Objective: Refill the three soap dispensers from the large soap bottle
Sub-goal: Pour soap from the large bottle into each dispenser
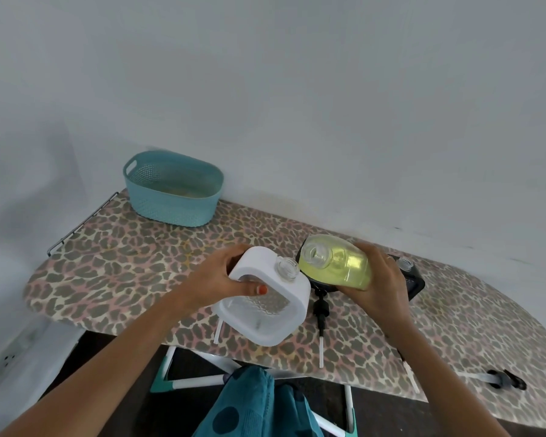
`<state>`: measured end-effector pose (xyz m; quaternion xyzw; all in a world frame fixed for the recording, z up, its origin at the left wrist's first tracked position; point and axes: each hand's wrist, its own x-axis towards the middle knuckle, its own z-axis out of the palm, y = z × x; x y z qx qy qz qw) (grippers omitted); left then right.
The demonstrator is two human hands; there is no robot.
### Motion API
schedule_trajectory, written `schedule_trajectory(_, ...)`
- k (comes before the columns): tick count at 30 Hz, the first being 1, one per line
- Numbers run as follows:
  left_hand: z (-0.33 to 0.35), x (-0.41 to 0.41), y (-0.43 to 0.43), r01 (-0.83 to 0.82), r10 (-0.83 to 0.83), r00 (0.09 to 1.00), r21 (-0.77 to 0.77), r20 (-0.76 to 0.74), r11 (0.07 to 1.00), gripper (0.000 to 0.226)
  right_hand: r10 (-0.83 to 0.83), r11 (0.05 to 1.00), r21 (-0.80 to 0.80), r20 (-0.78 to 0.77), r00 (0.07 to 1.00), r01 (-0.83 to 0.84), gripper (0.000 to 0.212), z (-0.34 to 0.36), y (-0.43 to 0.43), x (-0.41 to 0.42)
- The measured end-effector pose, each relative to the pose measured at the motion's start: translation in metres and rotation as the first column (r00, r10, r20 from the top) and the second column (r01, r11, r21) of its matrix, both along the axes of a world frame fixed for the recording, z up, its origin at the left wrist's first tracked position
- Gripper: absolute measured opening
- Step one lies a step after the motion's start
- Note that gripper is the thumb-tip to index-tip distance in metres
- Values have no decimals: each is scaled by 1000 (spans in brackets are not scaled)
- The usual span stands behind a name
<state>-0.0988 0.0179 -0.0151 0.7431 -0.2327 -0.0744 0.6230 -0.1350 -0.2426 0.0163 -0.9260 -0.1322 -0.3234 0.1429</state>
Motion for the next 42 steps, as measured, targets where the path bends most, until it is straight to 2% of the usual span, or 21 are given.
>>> schedule_trajectory(3,1,0,-3,2,-2,1000,17,-10,1000,54,19,998,-68,49,999,-15,64,4,0,2)
schedule_trajectory(8,0,3,-4,-1,1,1000,31,-29,1000,44,26,997,-67,-8,1000,-27,62,3,-5,5)
schedule_trajectory(21,-7,8,-10,9,-7,998,40,-63,999,49,42,988,-151,33,999,-36,44,9,-12,9)
schedule_trajectory(27,-5,7,-11,9,-5,998,50,-68,999,57,49,982,-186,41,998,-41,48,10,-14,10)
schedule_trajectory(30,-5,7,-11,-1,5,997,47,-77,999,62,53,979,-197,27,998,-47,57,10,-16,12)
schedule_trajectory(33,-5,6,-11,-8,11,997,41,-76,999,69,35,974,-226,48,998,-23,52,12,-15,12)
schedule_trajectory(38,-5,5,-12,-11,14,997,38,-77,999,68,51,969,-244,64,997,-34,50,16,-14,12)
schedule_trajectory(42,-6,5,-12,-14,17,997,43,-81,999,58,56,967,-253,54,997,-41,50,17,-15,11)
